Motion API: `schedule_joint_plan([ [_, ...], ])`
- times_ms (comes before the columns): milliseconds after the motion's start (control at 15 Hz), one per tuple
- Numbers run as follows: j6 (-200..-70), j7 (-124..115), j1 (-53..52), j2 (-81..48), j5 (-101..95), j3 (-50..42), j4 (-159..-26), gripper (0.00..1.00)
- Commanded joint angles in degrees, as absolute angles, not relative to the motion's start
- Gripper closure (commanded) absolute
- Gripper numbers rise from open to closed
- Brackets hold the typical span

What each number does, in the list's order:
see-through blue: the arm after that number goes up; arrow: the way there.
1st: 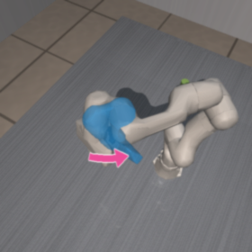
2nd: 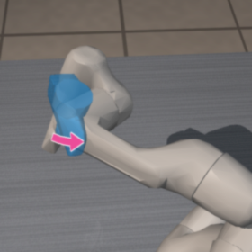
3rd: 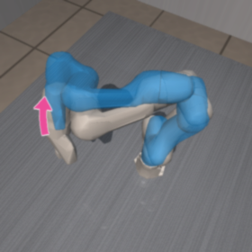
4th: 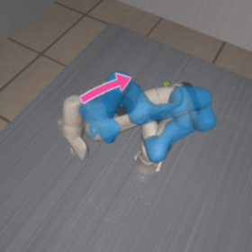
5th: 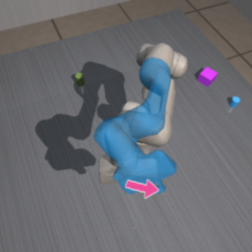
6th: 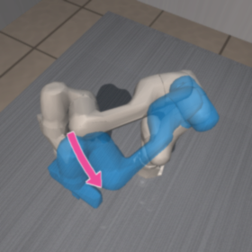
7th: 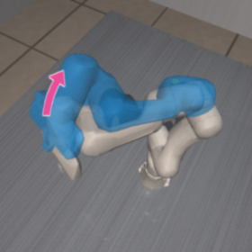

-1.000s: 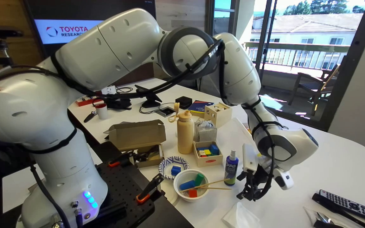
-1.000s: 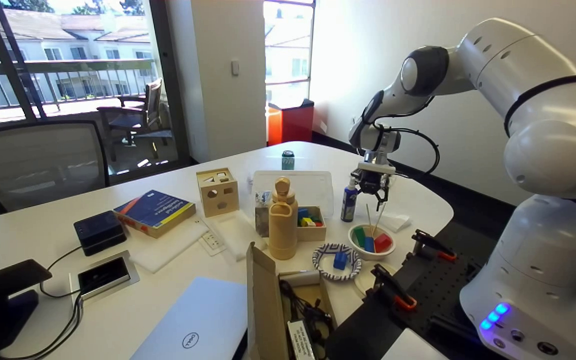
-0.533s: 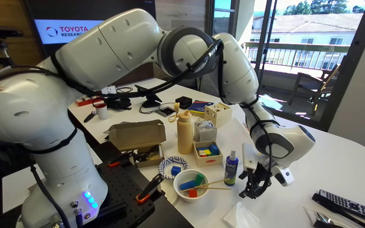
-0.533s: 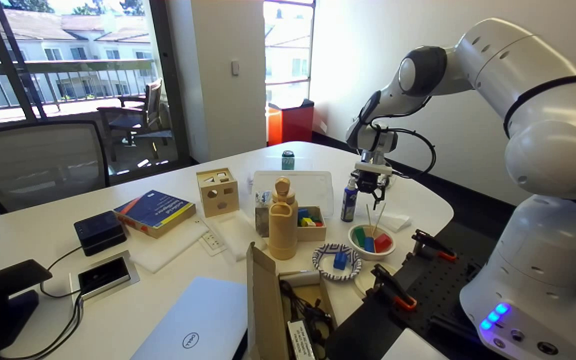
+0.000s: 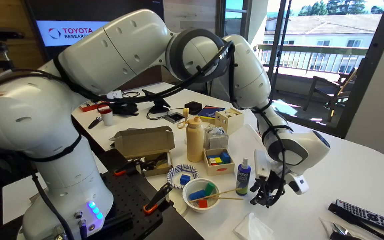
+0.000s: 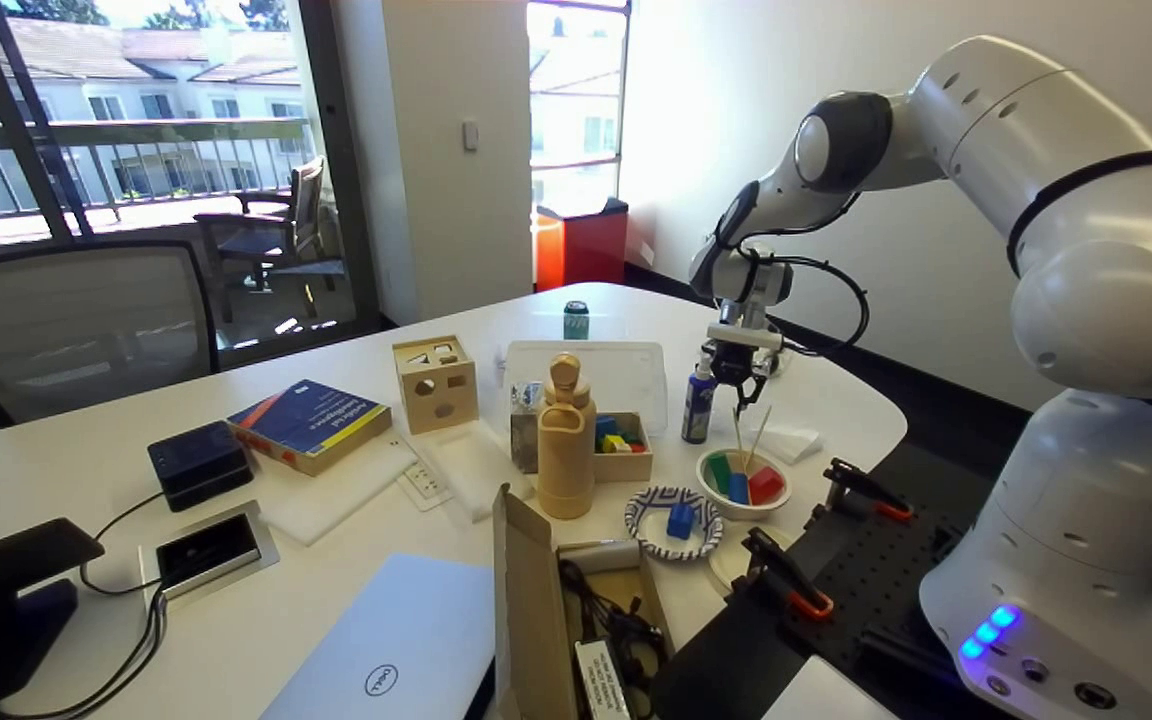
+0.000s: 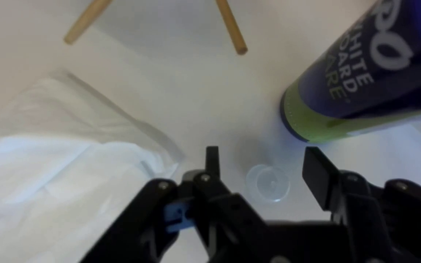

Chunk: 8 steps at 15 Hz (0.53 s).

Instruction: Put the clear cup on the blue bottle

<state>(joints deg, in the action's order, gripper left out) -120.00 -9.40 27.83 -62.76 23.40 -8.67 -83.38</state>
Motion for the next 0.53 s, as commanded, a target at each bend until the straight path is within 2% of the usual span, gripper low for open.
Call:
schedule_joint_plan([
  [0, -121.30, -10.41, 27.00, -61.01, 23.51, -9.24, -85.66, 0.58],
  [133, -121.43, -10.49, 26.92, -61.09, 23.42, -9.31, -85.62, 0.59],
  [333, -121.39, -10.45, 26.95, -61.43, 23.35, -9.25, -85.18, 0.50],
  [400, -121.30, -10.36, 27.01, -61.53, 23.35, -9.19, -85.02, 0.52],
  [467, -121.20, -10.29, 27.05, -61.63, 23.34, -9.14, -84.84, 0.60],
])
